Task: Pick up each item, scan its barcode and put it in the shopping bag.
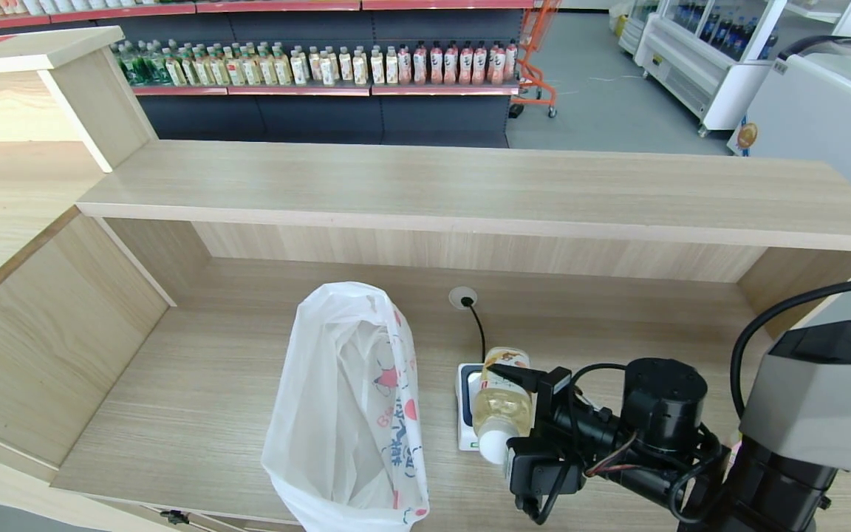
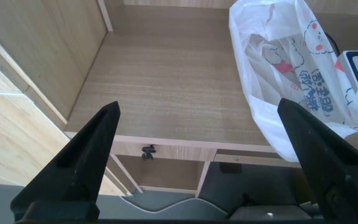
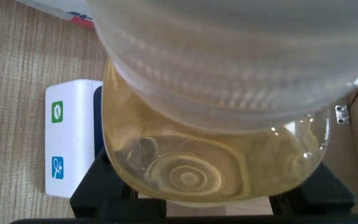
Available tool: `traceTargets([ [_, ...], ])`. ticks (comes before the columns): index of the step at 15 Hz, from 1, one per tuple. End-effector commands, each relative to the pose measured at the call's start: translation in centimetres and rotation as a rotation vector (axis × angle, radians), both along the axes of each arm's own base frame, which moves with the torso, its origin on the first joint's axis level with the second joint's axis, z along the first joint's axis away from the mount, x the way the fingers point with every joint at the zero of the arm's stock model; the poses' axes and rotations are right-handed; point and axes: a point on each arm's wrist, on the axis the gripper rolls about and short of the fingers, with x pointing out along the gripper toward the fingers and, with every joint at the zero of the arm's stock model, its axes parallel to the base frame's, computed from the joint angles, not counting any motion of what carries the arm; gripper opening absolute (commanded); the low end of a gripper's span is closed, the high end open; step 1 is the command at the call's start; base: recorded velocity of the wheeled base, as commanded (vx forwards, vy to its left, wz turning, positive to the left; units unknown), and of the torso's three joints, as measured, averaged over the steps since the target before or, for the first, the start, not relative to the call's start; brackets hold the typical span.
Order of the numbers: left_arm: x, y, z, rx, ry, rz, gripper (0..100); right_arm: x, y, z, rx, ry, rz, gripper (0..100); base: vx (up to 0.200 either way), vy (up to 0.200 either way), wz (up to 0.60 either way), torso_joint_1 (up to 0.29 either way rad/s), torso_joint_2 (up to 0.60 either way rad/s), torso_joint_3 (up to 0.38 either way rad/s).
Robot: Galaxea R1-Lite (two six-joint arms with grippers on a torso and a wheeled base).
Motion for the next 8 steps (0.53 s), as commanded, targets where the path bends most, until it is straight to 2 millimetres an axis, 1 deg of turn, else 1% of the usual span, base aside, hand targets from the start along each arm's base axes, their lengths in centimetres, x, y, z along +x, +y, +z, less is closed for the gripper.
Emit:
traceTargets([
  [1, 0.00, 0.00, 0.00, 0.001, 0.000, 0.000, 100, -0.01, 0.01, 0.07, 0.003, -0.002, 0.001, 0, 0.000, 0.000, 0.00, 0.000, 0.00, 0.000],
  [8, 0.00, 0.00, 0.00, 0.004, -0.001, 0.000, 100, 0.04, 0.04, 0.12, 0.004, -0.005, -0.001, 0, 0.000, 0.000, 0.00, 0.000, 0.00, 0.000],
])
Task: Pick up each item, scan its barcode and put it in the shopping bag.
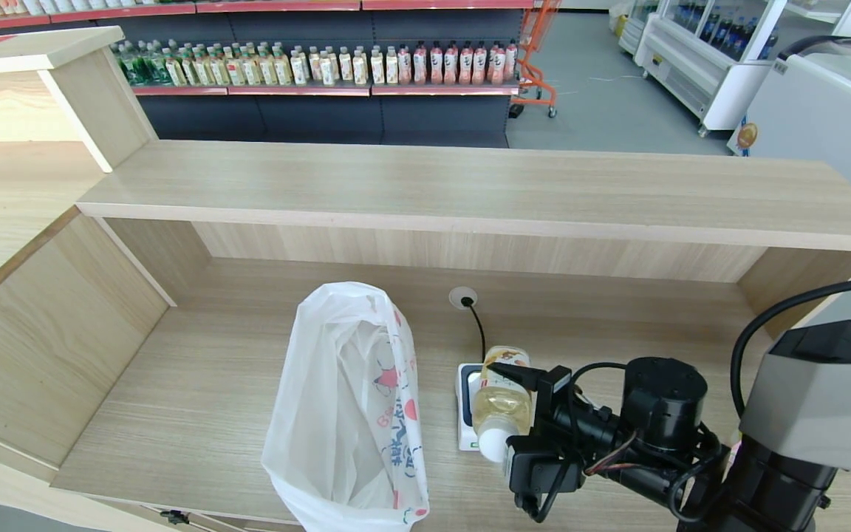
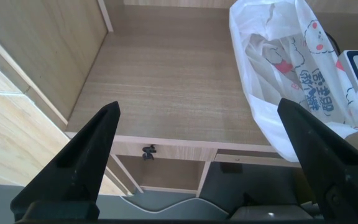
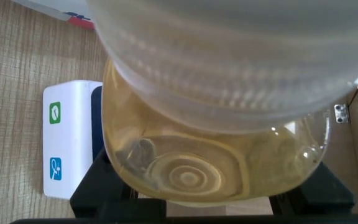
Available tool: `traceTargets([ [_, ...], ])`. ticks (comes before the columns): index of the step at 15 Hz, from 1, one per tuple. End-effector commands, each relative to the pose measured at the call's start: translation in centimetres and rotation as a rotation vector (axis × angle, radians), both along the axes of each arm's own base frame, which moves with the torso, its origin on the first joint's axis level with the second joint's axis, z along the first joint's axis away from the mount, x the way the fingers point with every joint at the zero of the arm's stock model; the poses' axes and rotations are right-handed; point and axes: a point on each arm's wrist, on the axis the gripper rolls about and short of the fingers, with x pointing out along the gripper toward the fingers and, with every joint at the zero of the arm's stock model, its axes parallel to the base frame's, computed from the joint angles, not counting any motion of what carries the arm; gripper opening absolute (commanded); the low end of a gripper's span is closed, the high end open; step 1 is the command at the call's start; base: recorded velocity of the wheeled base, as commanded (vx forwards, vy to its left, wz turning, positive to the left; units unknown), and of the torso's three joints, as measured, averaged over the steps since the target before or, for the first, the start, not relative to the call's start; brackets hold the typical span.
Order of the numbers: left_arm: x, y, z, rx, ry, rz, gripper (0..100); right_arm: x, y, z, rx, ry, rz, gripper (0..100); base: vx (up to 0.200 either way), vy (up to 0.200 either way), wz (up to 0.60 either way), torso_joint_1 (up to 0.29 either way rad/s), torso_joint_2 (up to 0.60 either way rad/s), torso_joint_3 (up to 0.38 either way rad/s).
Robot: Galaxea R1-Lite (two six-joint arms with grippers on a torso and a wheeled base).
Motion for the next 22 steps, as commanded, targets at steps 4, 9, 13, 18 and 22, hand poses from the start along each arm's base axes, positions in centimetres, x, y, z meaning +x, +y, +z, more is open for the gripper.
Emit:
traceTargets([
  [4, 0.0, 0.0, 0.0, 0.000, 0.000, 0.000, 100, 0.0, 0.1, -0.6, -0.013, 0.016, 0.004, 0, 0.000, 0.000, 0.00, 0.000, 0.00, 0.000],
  [9, 0.0, 0.0, 0.0, 0.000, 0.000, 0.000, 100, -0.1, 0.3, -1.7, -0.036, 0.046, 0.012, 0, 0.000, 0.000, 0.00, 0.000, 0.00, 0.000],
  [13, 0.0, 0.0, 0.0, 0.000, 0.000, 0.000, 100, -0.1, 0.5, -2.4, -0.048, 0.063, 0.017, 0, 0.000, 0.000, 0.00, 0.000, 0.00, 0.000],
  [18, 0.0, 0.0, 0.0, 0.000, 0.000, 0.000, 100, -0.5, 1.2, -2.5, -0.043, 0.072, 0.039, 0, 0.000, 0.000, 0.00, 0.000, 0.00, 0.000],
  [22, 0.0, 0.0, 0.0, 0.000, 0.000, 0.000, 100, -0.3, 1.7, -0.3, 0.024, 0.013, 0.045, 0, 0.000, 0.000, 0.00, 0.000, 0.00, 0.000],
])
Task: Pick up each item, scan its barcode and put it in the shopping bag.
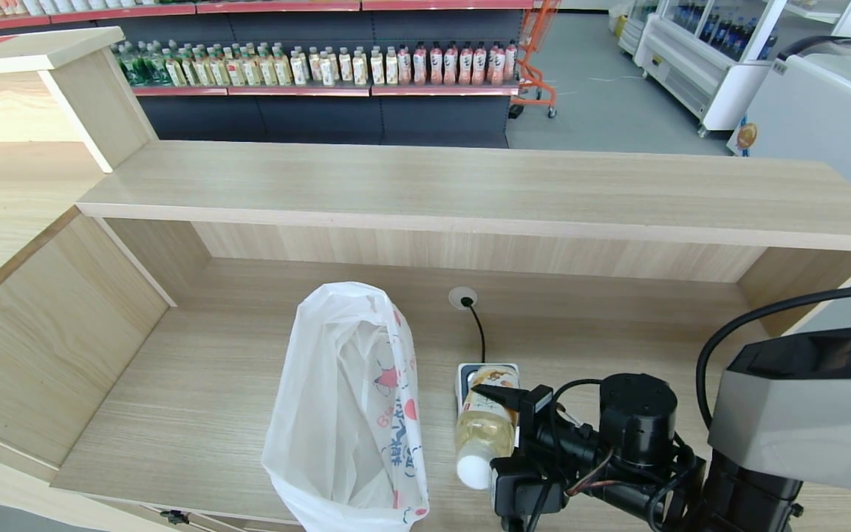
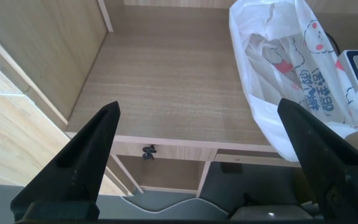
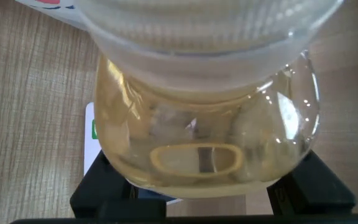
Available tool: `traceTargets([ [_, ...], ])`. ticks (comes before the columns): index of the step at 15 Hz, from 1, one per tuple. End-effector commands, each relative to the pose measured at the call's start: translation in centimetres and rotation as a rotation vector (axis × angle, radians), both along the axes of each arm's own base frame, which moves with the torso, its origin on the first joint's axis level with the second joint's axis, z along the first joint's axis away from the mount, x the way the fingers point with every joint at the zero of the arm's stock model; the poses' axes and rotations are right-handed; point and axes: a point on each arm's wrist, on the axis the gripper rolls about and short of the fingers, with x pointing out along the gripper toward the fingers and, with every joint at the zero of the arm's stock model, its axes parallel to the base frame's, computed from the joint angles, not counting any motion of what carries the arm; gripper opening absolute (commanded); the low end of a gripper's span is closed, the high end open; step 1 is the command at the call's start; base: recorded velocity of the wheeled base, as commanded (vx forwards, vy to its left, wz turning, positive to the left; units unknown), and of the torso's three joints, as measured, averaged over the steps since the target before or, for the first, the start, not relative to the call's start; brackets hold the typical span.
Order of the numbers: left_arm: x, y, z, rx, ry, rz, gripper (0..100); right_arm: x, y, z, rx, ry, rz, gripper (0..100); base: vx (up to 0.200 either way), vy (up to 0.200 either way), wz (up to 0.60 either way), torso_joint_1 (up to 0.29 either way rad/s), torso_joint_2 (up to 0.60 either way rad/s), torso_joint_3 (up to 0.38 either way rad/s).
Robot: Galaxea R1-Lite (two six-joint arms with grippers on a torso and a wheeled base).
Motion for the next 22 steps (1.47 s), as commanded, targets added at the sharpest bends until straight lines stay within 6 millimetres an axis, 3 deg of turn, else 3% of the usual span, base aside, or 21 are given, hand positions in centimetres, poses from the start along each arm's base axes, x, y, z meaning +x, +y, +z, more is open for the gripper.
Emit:
traceTargets([
  [1, 0.0, 0.0, 0.0, 0.000, 0.000, 0.000, 100, 0.3, 0.7, 3.5, 0.114, -0.085, 0.007, 0, 0.000, 0.000, 0.00, 0.000, 0.00, 0.000],
  [3, 0.0, 0.0, 0.0, 0.000, 0.000, 0.000, 100, 0.4, 1.2, 7.5, 0.283, -0.121, -0.065, 0, 0.000, 0.000, 0.00, 0.000, 0.00, 0.000],
  [7, 0.0, 0.0, 0.0, 0.000, 0.000, 0.000, 100, -0.7, 0.8, 13.7, 0.825, 0.122, -0.324, 0, 0.000, 0.000, 0.00, 0.000, 0.00, 0.000],
  [10, 0.0, 0.0, 0.0, -0.004, -0.002, 0.000, 100, -2.5, -1.0, 15.8, 1.001, 0.426, -0.427, 0, 0.000, 0.000, 0.00, 0.000, 0.00, 0.000],
  [12, 0.0, 0.0, 0.0, -0.004, -0.002, 0.000, 100, -4.3, -0.7, 16.3, 1.015, 0.564, -0.415, 0, 0.000, 0.100, 0.00, 0.001, 0.00, 0.001],
  [16, 0.0, 0.0, 0.0, -0.007, 0.000, 0.000, 100, -4.7, 2.1, 16.4, 1.004, 0.609, -0.349, 0, 0.000, 0.200, 0.00, 0.004, 0.00, 0.005],
  [18, 0.0, 0.0, 0.0, -0.007, 0.000, 0.000, 100, -5.1, 3.9, 15.6, 0.970, 0.640, -0.323, 0, 0.000, 0.200, 0.00, 0.017, 0.01, -0.007],
  [22, 0.0, 0.0, 0.0, -0.005, 0.000, 0.000, 100, -6.9, 9.1, 11.5, 0.864, 0.674, -0.362, 0, 0.000, 0.050, 0.00, -0.002, 0.00, 0.001],
])
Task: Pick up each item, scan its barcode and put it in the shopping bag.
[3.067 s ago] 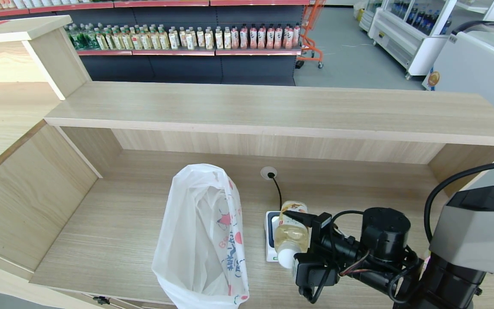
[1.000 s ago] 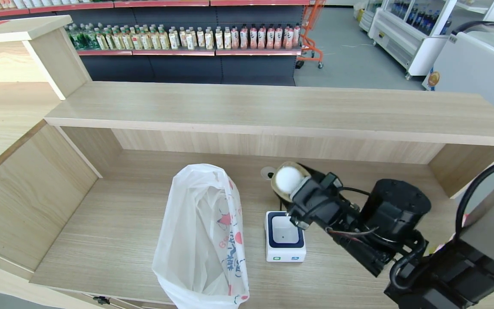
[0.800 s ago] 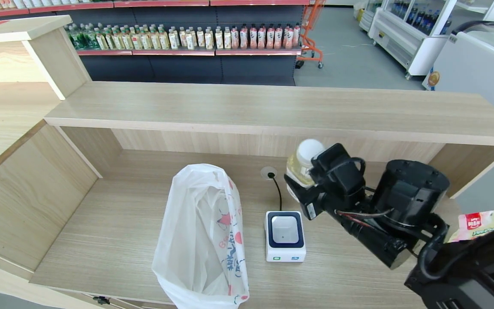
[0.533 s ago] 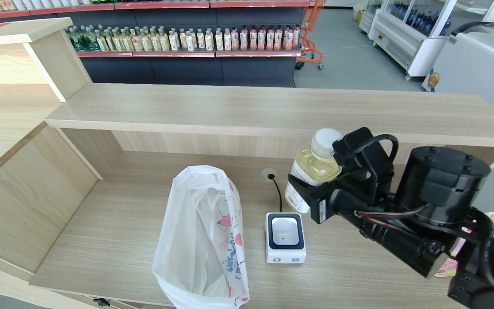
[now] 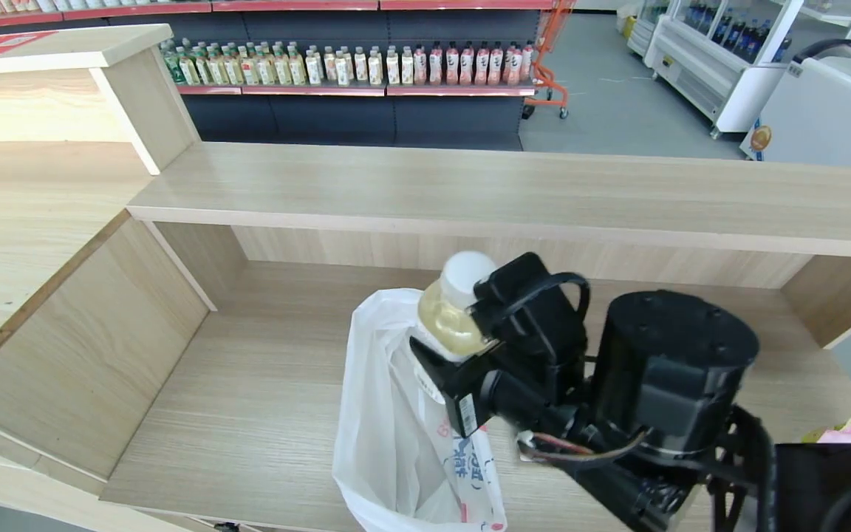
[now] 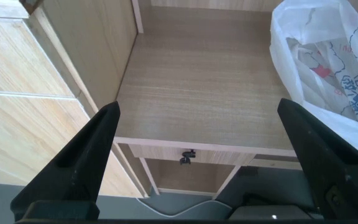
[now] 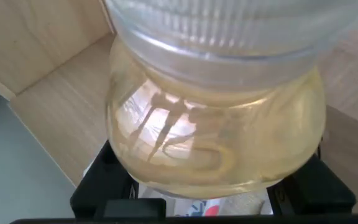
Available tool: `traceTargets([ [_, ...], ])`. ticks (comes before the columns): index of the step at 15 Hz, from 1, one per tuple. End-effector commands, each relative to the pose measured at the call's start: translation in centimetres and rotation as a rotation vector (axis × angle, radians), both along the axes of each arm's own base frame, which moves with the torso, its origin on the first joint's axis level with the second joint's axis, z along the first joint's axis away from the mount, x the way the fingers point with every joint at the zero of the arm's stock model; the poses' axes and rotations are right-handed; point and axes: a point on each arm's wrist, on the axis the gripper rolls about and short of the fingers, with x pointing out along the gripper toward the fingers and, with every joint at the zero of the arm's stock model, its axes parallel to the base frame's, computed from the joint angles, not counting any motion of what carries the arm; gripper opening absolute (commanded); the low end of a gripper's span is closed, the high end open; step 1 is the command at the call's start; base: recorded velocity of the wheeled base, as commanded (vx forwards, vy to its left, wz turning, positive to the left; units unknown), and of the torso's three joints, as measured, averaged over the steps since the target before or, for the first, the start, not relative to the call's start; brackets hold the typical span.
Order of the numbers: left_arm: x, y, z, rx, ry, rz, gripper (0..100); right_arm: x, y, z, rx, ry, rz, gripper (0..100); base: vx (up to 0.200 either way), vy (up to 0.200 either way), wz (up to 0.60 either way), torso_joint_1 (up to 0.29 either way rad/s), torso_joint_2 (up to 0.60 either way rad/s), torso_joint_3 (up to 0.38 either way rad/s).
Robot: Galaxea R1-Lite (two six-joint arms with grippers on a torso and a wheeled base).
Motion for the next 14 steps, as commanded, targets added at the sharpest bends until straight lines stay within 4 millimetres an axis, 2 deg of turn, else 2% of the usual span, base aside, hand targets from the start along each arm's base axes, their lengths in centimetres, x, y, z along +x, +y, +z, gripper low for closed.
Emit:
traceTargets([
  [1, 0.0, 0.0, 0.0, -0.004, -0.001, 0.000, 100, -0.4, 3.0, -3.0, -0.096, 0.019, -0.015, 0, 0.000, 0.000, 0.00, 0.000, 0.00, 0.000],
  [3, 0.0, 0.0, 0.0, -0.004, -0.001, 0.000, 100, -0.1, 3.5, -4.4, -0.189, -0.010, -0.070, 0, 0.000, 0.000, 0.00, 0.000, 0.00, 0.000],
  [4, 0.0, 0.0, 0.0, -0.004, -0.001, 0.000, 100, -0.5, 4.5, -5.7, -0.204, -0.031, -0.066, 0, 0.000, 0.000, 0.00, 0.000, 0.00, 0.000],
  [6, 0.0, 0.0, 0.0, -0.004, -0.001, 0.000, 100, -0.4, 5.2, -7.4, -0.202, -0.049, -0.117, 0, 0.000, 0.000, 0.00, 0.000, 0.00, 0.000],
  [9, 0.0, 0.0, 0.0, -0.004, -0.001, 0.000, 100, -0.4, 5.1, -8.6, -0.212, -0.052, -0.128, 0, 0.000, 0.000, 0.00, 0.000, 0.00, 0.000],
  [12, 0.0, 0.0, 0.0, -0.004, -0.001, 0.000, 100, 0.3, 4.7, -8.9, -0.224, -0.047, -0.147, 0, 0.000, 0.000, 0.00, 0.000, 0.00, 0.000],
  [14, 0.0, 0.0, 0.0, -0.004, -0.001, 0.000, 100, -0.3, 5.0, -9.1, -0.220, -0.042, -0.122, 0, 0.000, 0.000, 0.00, 0.000, 0.00, 0.000],
])
